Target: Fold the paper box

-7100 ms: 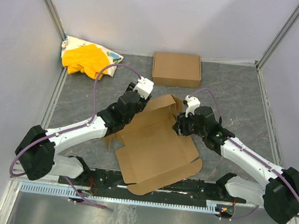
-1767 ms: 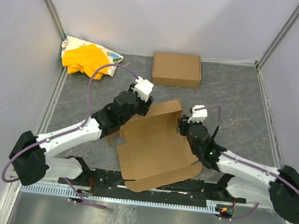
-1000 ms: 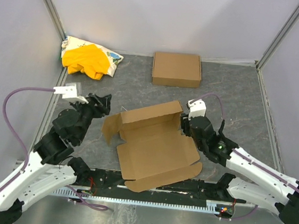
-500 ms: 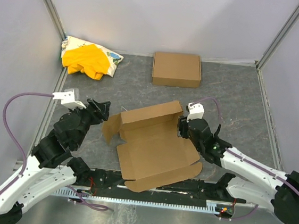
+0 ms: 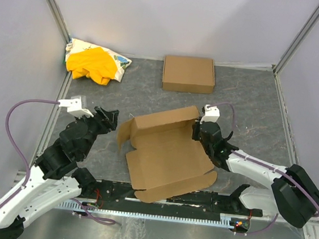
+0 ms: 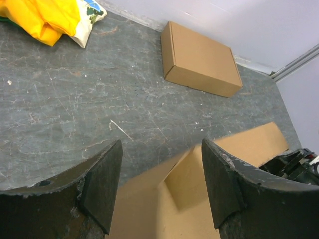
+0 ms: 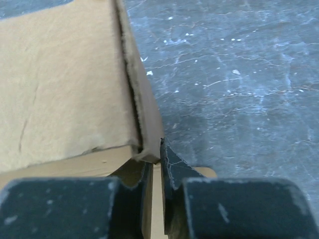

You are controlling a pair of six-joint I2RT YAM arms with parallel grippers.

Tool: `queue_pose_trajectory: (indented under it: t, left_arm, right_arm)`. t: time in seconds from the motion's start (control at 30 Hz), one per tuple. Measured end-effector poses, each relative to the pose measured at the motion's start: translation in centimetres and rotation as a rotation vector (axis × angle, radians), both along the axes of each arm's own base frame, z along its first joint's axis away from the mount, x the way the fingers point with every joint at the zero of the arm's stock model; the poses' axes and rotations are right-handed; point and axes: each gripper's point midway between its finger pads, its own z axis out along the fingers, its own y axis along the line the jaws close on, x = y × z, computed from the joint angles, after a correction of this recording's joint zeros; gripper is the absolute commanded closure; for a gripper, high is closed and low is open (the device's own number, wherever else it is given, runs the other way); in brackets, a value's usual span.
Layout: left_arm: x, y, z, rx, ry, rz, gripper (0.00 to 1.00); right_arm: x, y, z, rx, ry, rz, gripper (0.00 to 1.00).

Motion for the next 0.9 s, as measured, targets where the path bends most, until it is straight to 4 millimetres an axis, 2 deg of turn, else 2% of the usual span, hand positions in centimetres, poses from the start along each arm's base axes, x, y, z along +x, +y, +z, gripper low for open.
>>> queue_pose_trajectory:
  t: [0.1,0.27,0.47,0.67,0.8,0.9]
  left_arm:
    - [0.1,-0.1,-0.6,0.008,0.010,-0.002,0.28]
    - [0.4,-0.9,-0.9,0.008,0.015,-0.026,0.27]
    - [1.3,-2.2,-2.1,0.010,0.021,-0.048,0.27]
    - [2.3,-3.1,-4.2,0.036,0.054,-0.051,0.27]
    - [2.6,-3.5,-3.8,0.022,0.037,-0.052,0.26]
    - [2.9,-3.6,-2.6,0.009,-0.005,-0.055,0.25]
  right_arm:
    - [0.6,-1.0,0.0,0.009,-0.005,-0.067,0.98]
    - [1.3,-3.5,1.1,0.055,-0.042,-0.217,0.98]
    - [0.3,-6.2,4.5,0.091,-0.110,-0.307,0.98]
    - [-1.2,-8.2,5.4,0.027,-0.094,-0.330,0.98]
    - [-2.4,-9.3,5.8,0.009,-0.084,-0.331,0.98]
    - [-3.0,-9.7,5.9,-0.005,-0.070,-0.327,0.98]
